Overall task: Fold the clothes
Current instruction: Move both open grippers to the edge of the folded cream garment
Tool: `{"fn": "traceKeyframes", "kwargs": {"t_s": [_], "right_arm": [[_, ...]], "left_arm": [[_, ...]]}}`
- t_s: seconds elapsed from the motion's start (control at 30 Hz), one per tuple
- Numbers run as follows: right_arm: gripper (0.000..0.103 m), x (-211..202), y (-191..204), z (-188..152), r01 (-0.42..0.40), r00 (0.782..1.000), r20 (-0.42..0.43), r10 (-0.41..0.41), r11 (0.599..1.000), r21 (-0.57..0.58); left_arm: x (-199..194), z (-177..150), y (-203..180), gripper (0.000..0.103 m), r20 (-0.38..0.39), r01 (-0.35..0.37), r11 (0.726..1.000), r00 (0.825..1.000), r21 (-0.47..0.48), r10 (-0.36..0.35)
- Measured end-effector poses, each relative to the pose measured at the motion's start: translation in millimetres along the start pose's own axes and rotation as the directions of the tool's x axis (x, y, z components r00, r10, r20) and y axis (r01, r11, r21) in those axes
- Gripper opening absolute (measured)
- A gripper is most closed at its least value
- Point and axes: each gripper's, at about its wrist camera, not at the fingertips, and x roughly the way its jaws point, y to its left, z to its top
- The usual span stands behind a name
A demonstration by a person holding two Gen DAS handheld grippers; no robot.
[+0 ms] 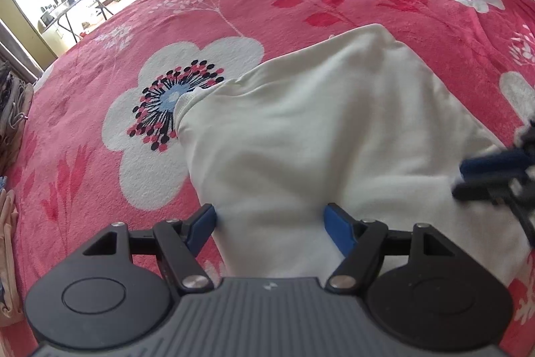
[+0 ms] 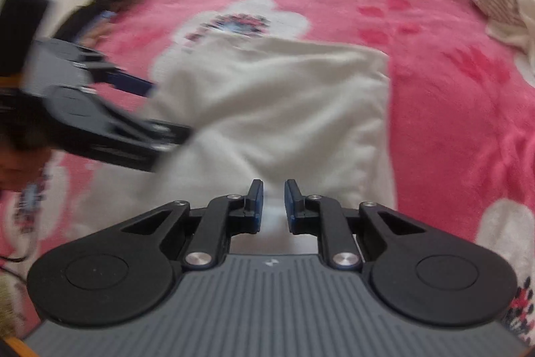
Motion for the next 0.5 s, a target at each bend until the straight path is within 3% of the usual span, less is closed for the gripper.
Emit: {"fn": "traceKeyframes", "kwargs": {"t_s": [0.2,0.3,0.4,0.5], "right_arm": [[0.013,-14,40,-11,-0.192,0.981,-0.037,0.189,0.975,-0.116],[0.013,0,57,-25,-0.214,0.974,-0.110,0.197,0.959,-0.184],[0.014,14,73,-41,-0.181,0.979,-0.142,0.145,0.940,-0.288],[0.014,9,62,-30,-0.219,0.971,-0.145,0.190,0.951,-0.217]], "left_arm": [[0,0,-1,0.074,-0.001,-0.005,1.000,1.000,0.000,0.005],[0,-1,-1,0.074,0.000,-0.003,1.000,1.000,-0.003,0.003],[0,-3,4,0.075,0.014,0.019,1.000,1.000,-0.019,-0.019],[-5,-9,20,0.076,0.048,0.083,0.994,0.996,-0.072,-0.080]]}}
